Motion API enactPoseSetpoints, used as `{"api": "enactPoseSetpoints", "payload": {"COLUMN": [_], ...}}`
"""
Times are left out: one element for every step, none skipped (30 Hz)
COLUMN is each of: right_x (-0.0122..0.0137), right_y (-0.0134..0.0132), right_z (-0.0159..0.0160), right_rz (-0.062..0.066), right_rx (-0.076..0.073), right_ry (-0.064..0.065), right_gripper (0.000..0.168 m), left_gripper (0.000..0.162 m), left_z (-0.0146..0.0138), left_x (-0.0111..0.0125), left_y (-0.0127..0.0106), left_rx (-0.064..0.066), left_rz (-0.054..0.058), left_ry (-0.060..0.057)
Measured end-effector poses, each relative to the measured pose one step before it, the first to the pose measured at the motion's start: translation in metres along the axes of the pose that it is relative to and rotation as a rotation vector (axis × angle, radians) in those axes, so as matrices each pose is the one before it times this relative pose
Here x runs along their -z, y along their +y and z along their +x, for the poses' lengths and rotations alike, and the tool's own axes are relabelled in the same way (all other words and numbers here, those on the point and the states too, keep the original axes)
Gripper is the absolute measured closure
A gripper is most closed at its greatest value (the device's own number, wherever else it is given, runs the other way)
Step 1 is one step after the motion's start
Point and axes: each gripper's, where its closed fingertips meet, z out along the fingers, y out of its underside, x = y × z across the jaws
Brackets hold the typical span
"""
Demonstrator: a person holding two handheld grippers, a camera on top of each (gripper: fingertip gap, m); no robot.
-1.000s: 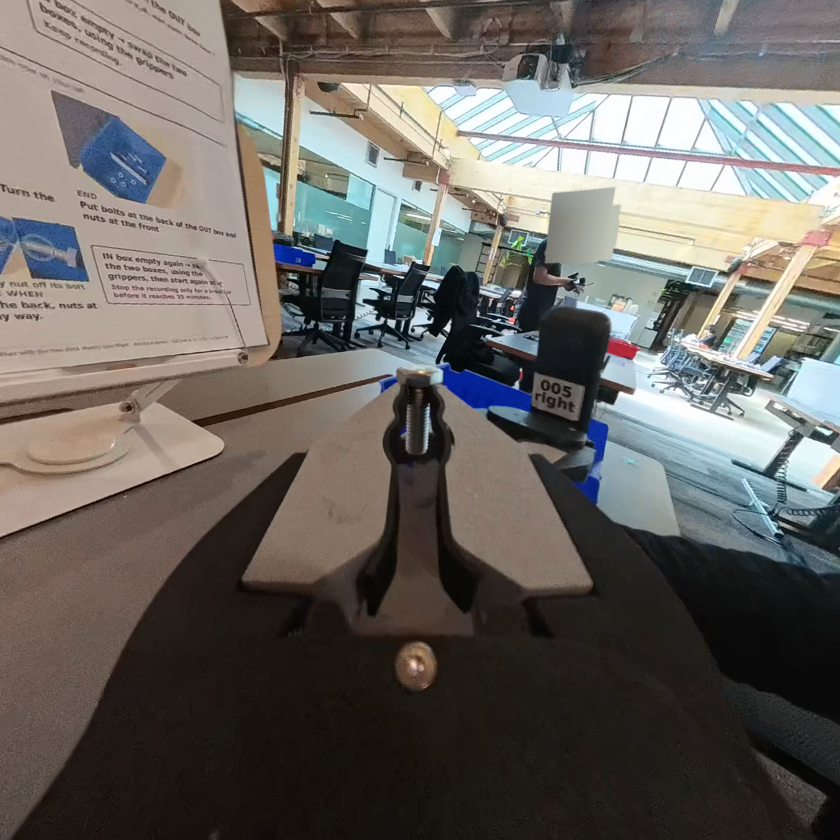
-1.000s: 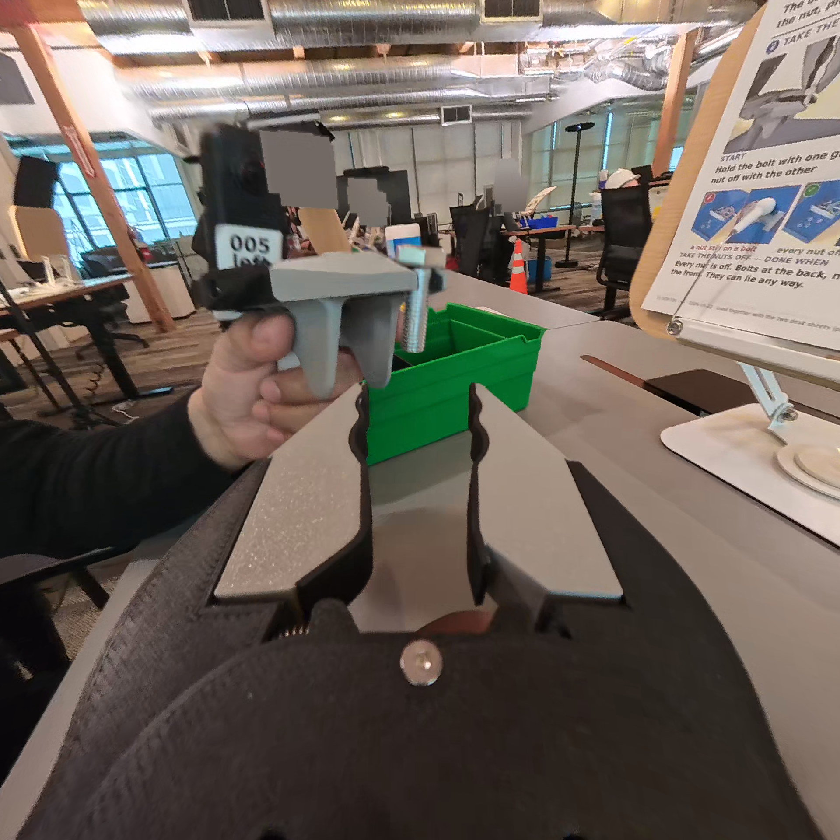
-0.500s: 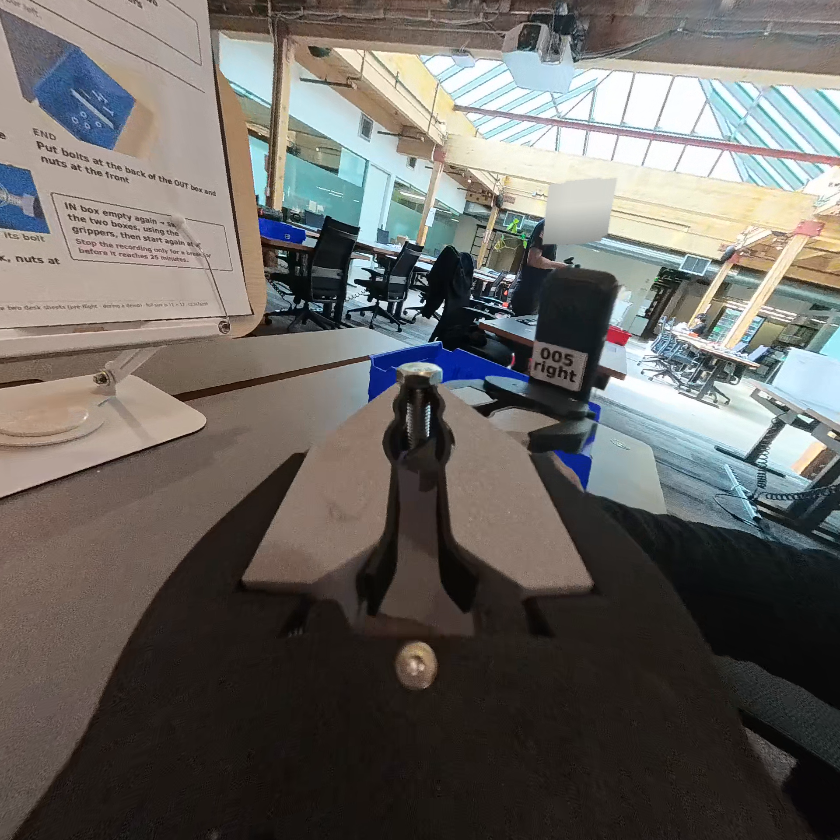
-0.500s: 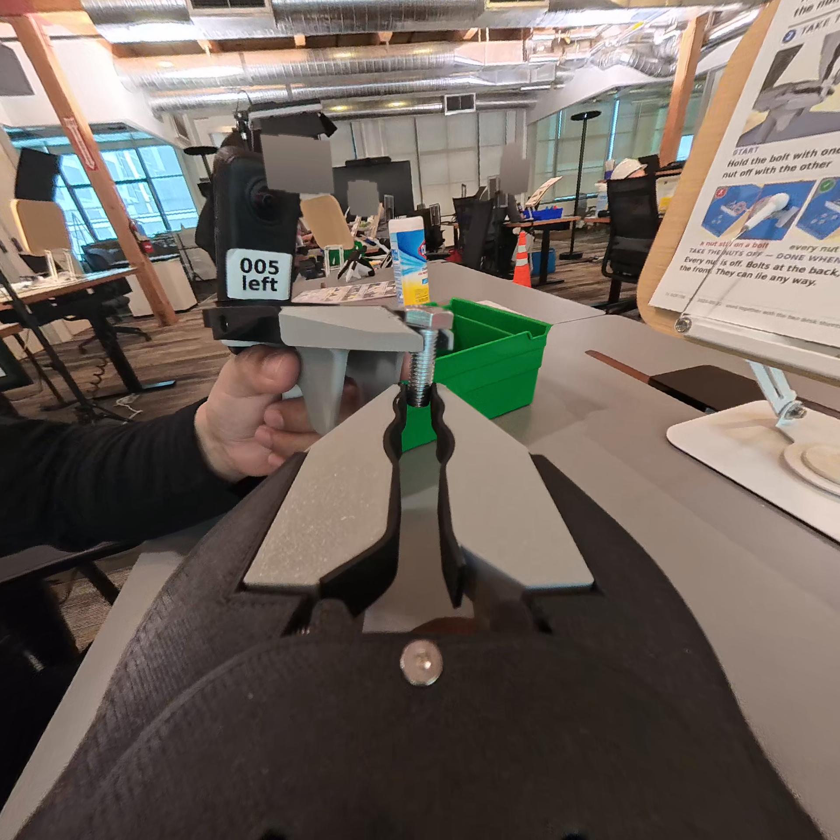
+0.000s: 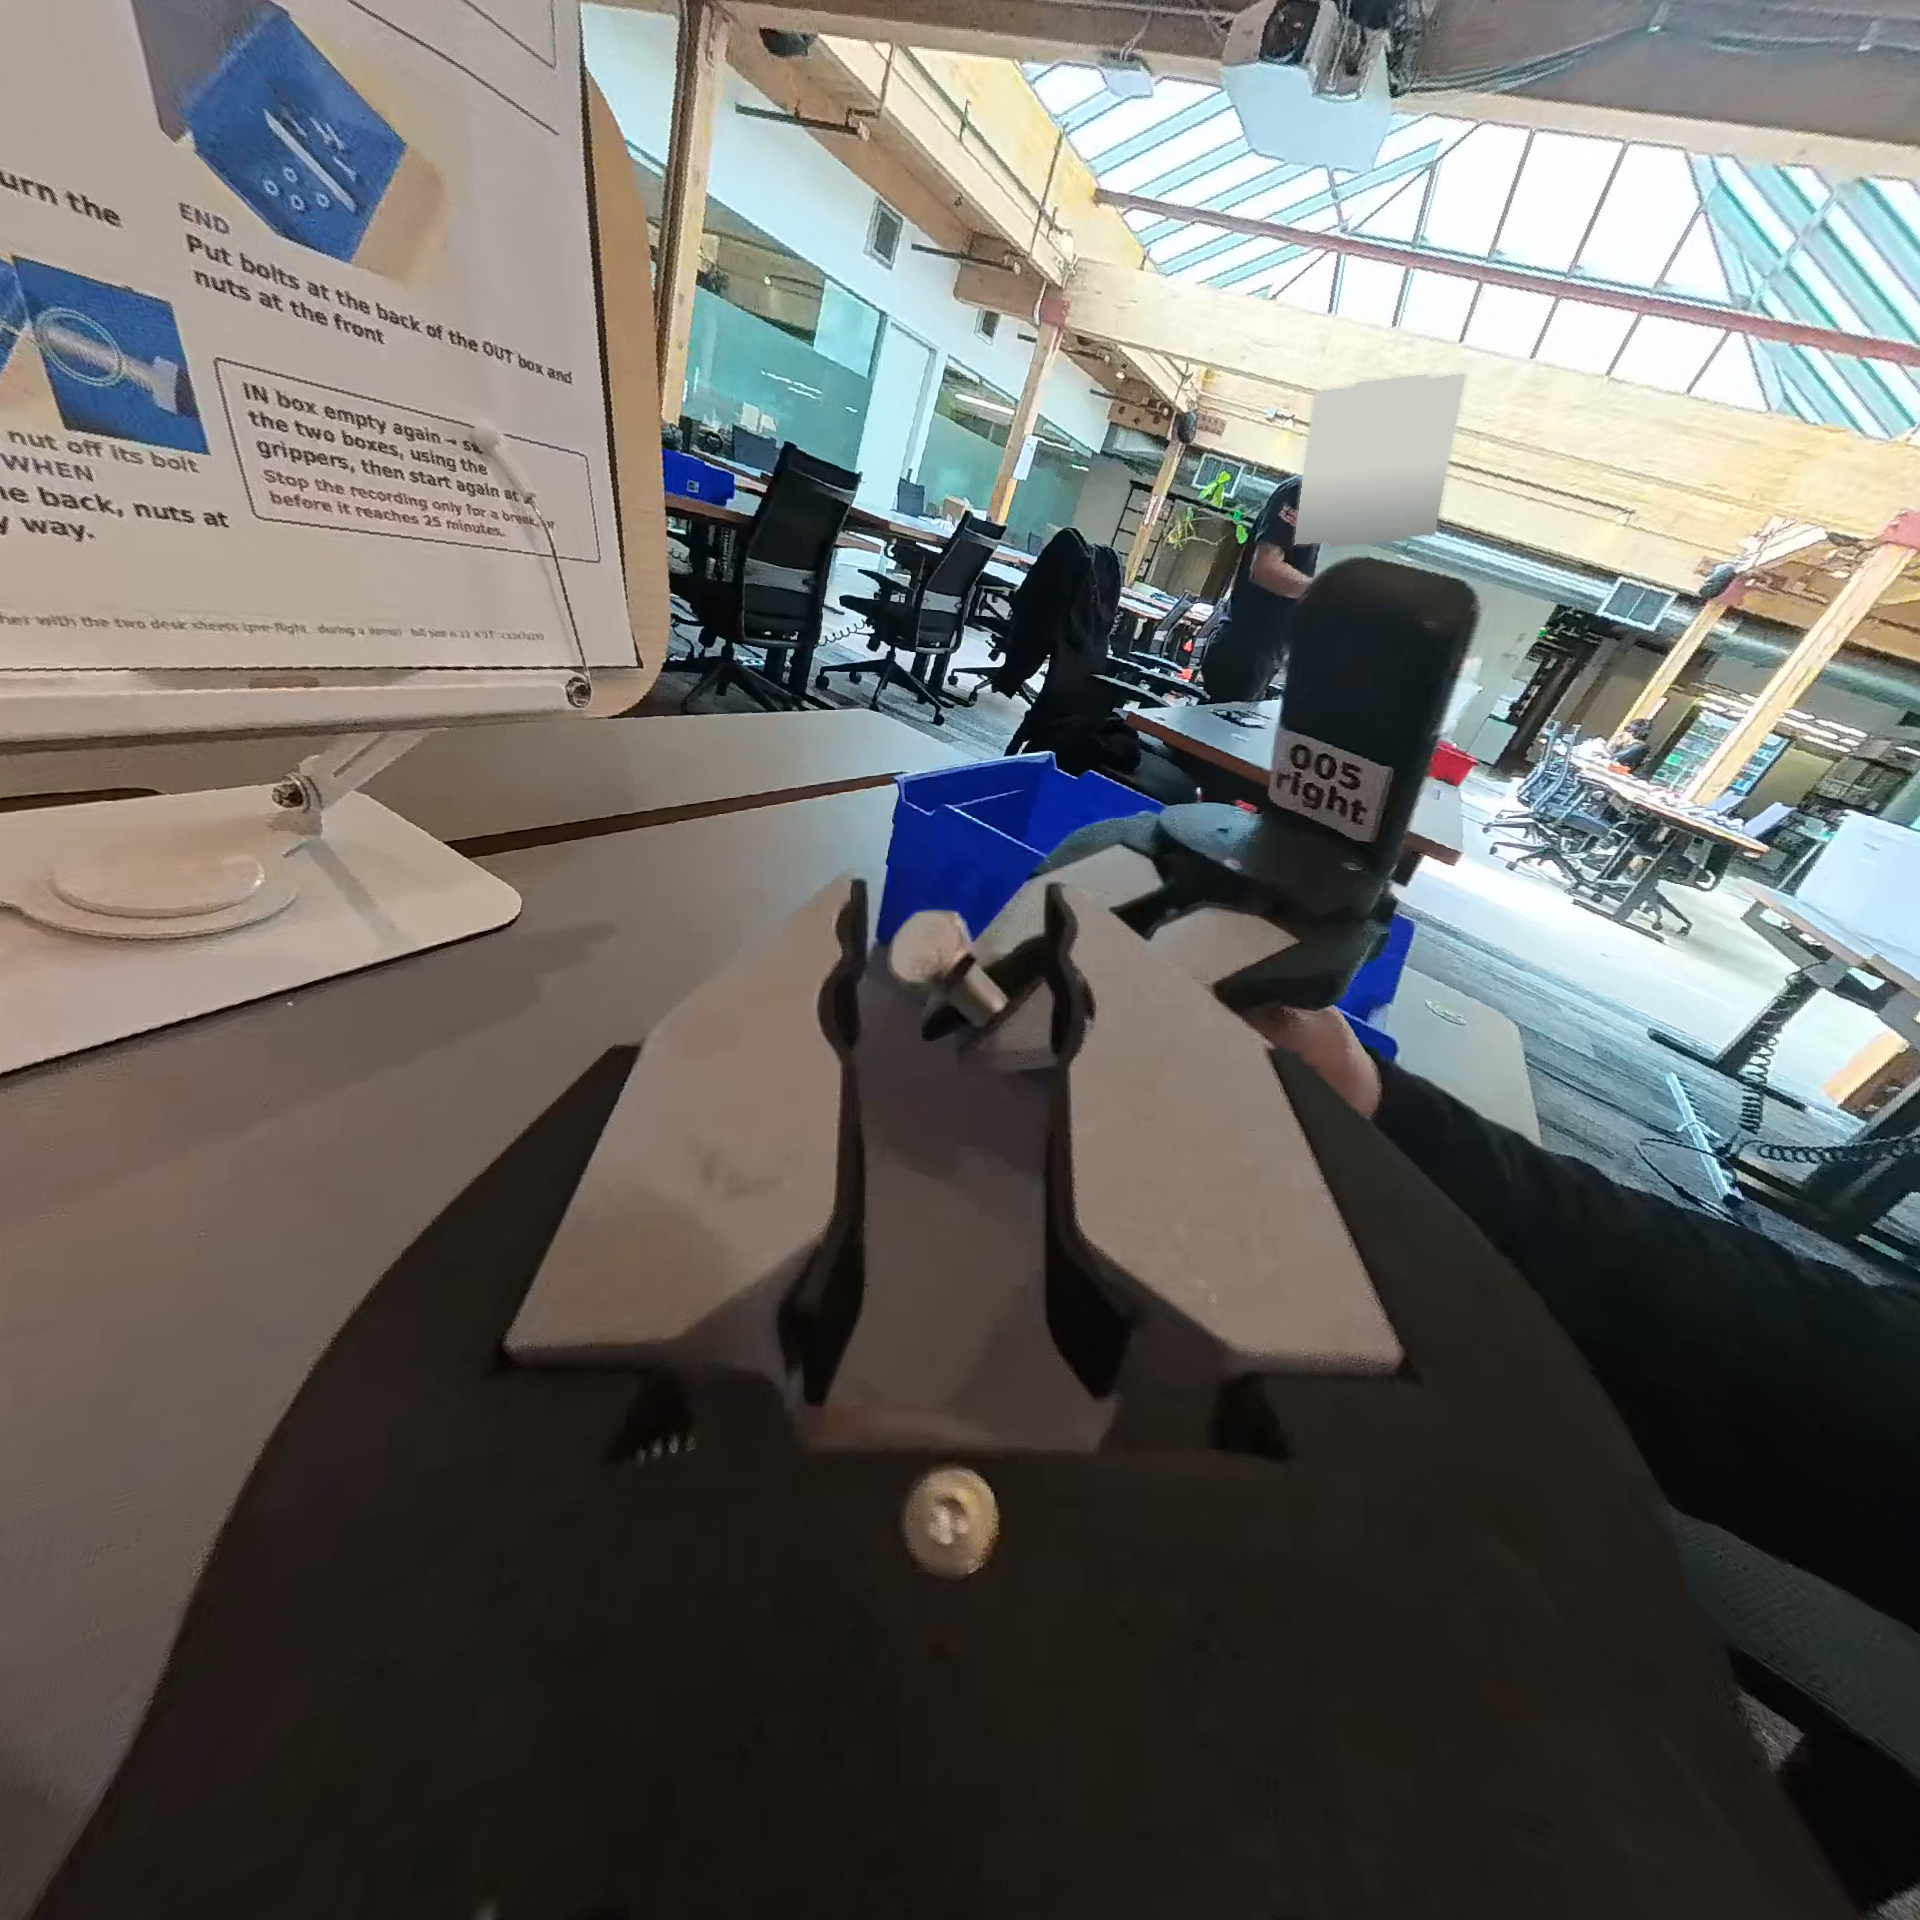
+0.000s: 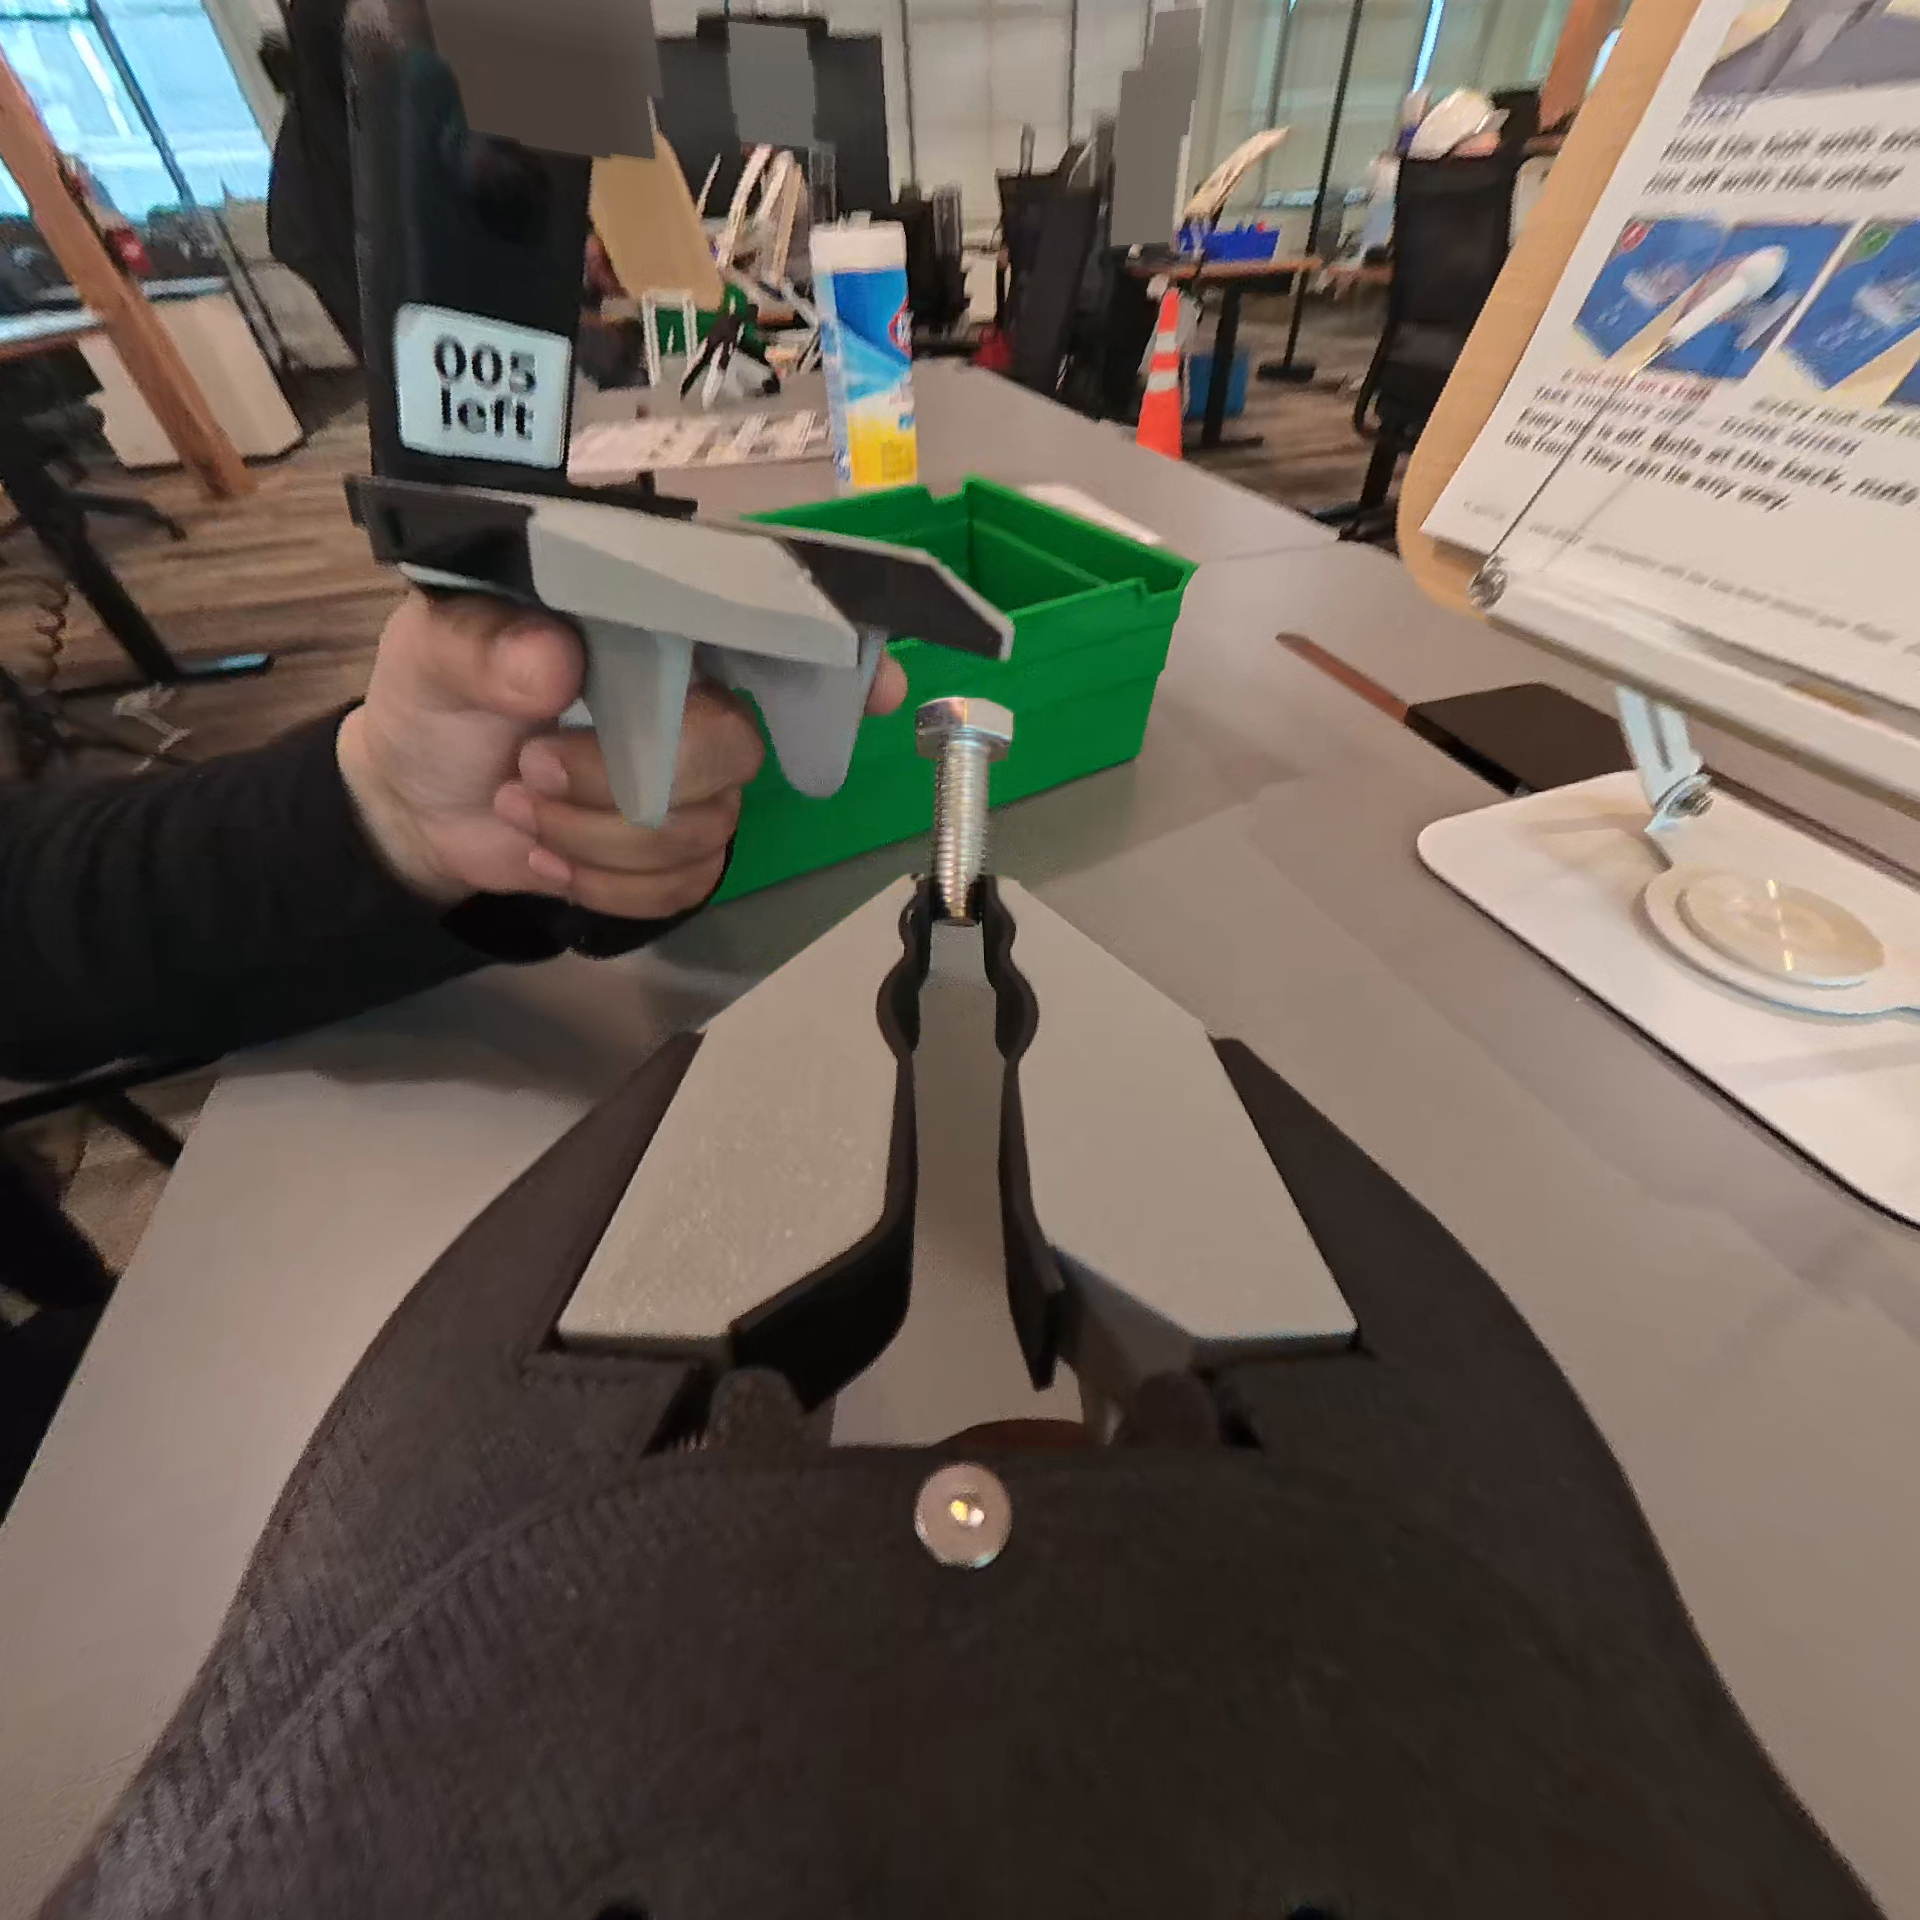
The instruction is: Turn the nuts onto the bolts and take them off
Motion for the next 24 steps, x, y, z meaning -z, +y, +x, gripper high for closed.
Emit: {"api": "enactPoseSetpoints", "payload": {"right_x": [-0.00100, -0.00087, -0.00077, -0.00099, -0.00117, -0.00107, -0.00108, -0.00136, -0.00170, -0.00177, -0.00156, -0.00098, 0.00000, 0.00092, 0.00142, 0.00171, 0.00163, 0.00109, 0.00020, -0.00081, -0.00153, -0.00194, -0.00165, -0.00101], "right_y": [0.00409, 0.00268, 0.00126, 0.00125, 0.00172, 0.00154, 0.00309, 0.00611, 0.00765, 0.00726, 0.00611, 0.00495, 0.00305, 0.00115, 0.00066, 0.00129, 0.00199, 0.00410, 0.00681, 0.00792, 0.00748, 0.00638, 0.00502, 0.00386], "right_z": [-0.00113, -0.00064, -0.00036, -0.00069, -0.00076, -0.00029, 0.00176, 0.00435, 0.00477, 0.00360, 0.00164, -0.00046, -0.00044, -0.00005, 0.00050, 0.00119, 0.00292, 0.00394, 0.00346, 0.00274, 0.00231, 0.00083, -0.00037, -0.00146], "right_rz": [-0.0267, -0.0170, -0.0089, -0.0087, -0.0105, -0.0073, -0.0170, -0.0352, -0.0408, -0.0350, -0.0285, -0.0275, -0.0195, -0.0098, -0.0095, -0.0135, -0.0155, -0.0263, -0.0410, -0.0439, -0.0414, -0.0370, -0.0298, -0.0267], "right_rx": [0.0033, 0.0082, 0.0058, -0.0002, -0.0016, -0.0001, -0.0035, -0.0076, -0.0044, -0.0010, -0.0037, -0.0095, -0.0114, -0.0109, -0.0139, -0.0152, -0.0124, -0.0125, -0.0167, -0.0207, -0.0247, -0.0208, -0.0139, -0.0067], "right_ry": [-0.0089, -0.0017, 0.0017, -0.0018, -0.0036, -0.0014, 0.0083, 0.0198, 0.0190, 0.0120, -0.0007, -0.0138, -0.0121, -0.0058, -0.0019, 0.0015, 0.0123, 0.0181, 0.0122, 0.0068, 0.0043, -0.0019, -0.0035, -0.0039], "right_gripper": [0.162, 0.162, 0.162, 0.162, 0.162, 0.162, 0.162, 0.162, 0.162, 0.162, 0.162, 0.162, 0.162, 0.162, 0.162, 0.162, 0.162, 0.162, 0.162, 0.162, 0.162, 0.162, 0.162, 0.162], "left_gripper": [0.127, 0.127, 0.127, 0.127, 0.127, 0.127, 0.127, 0.127, 0.127, 0.127, 0.127, 0.125, 0.126, 0.129, 0.131, 0.133, 0.134, 0.134, 0.135, 0.135, 0.135, 0.135, 0.135, 0.135], "left_z": [-0.00004, -0.00015, -0.00032, -0.00058, -0.00134, -0.00267, -0.00342, -0.00268, -0.00317, -0.00405, -0.00332, -0.00361, -0.00294, -0.00173, -0.00275, -0.00205, -0.00072, -0.00095, -0.00134, -0.00150, -0.00002, 0.00224, 0.00385, 0.00392], "left_x": [-0.00056, -0.00093, -0.00102, -0.00130, -0.00145, -0.00170, -0.00191, -0.00181, -0.00180, -0.00242, -0.00301, -0.00321, -0.00297, -0.00236, -0.00199, -0.00139, -0.00124, -0.00154, -0.00200, -0.00234, -0.00258, -0.00263, -0.00232, -0.00217], "left_y": [0.00153, 0.00267, 0.00290, 0.00346, 0.00394, 0.00495, 0.00529, 0.00431, 0.00499, 0.00696, 0.00844, 0.00759, 0.00608, 0.00576, 0.00515, 0.00437, 0.00496, 0.00473, 0.00437, 0.00383, 0.00392, 0.00349, 0.00270, 0.00233], "left_rx": [-0.0034, -0.0073, -0.0077, -0.0050, -0.0014, 0.0026, 0.0020, -0.0022, -0.0006, 0.0033, 0.0026, -0.0031, -0.0131, -0.0201, -0.0188, -0.0194, -0.0187, -0.0199, -0.0270, -0.0293, -0.0270, -0.0195, -0.0123, -0.0082], "left_rz": [-0.0111, -0.0164, -0.0153, -0.0167, -0.0192, -0.0260, -0.0275, -0.0196, -0.0240, -0.0374, -0.0470, -0.0409, -0.0291, -0.0262, -0.0258, -0.0230, -0.0275, -0.0273, -0.0242, -0.0205, -0.0222, -0.0202, -0.0146, -0.0132], "left_ry": [-0.0030, -0.0008, -0.0020, -0.0020, -0.0062, -0.0134, -0.0171, -0.0116, -0.0148, -0.0181, -0.0118, -0.0141, -0.0110, -0.0040, -0.0112, -0.0083, -0.0024, -0.0088, -0.0182, -0.0254, -0.0183, -0.0041, 0.0087, 0.0128]}}
